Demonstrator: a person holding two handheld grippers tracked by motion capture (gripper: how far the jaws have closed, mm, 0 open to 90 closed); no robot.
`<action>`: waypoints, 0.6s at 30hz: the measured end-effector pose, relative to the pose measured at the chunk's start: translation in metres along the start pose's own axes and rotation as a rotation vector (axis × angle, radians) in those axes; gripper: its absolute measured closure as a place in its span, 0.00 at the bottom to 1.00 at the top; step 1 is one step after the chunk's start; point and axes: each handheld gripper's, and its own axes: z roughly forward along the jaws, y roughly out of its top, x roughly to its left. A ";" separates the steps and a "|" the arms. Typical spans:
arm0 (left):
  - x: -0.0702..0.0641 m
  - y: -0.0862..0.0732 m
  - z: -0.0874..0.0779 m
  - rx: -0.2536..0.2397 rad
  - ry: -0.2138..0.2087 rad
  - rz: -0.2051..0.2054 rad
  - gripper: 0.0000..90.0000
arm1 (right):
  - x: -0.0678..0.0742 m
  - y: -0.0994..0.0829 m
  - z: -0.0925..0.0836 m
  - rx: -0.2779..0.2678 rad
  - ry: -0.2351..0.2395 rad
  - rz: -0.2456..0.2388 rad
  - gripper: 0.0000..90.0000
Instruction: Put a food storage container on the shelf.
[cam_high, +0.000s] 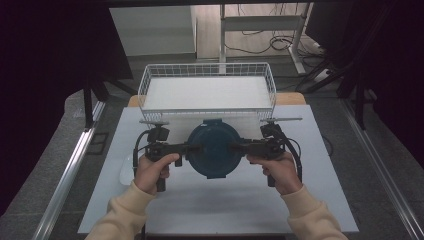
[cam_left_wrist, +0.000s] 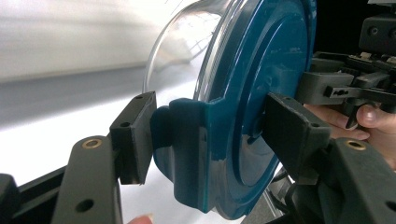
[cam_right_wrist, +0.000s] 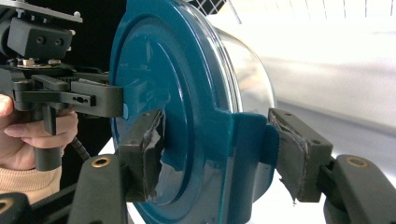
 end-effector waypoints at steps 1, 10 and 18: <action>-0.001 0.001 -0.001 -0.003 0.001 -0.001 0.41 | 0.001 0.002 0.000 0.000 0.001 -0.001 0.42; -0.003 0.017 -0.007 -0.003 -0.001 0.002 0.41 | 0.005 0.018 -0.001 -0.010 0.005 -0.011 0.43; -0.008 0.038 -0.015 -0.012 0.000 0.013 0.41 | 0.010 0.039 -0.003 -0.019 0.003 -0.021 0.43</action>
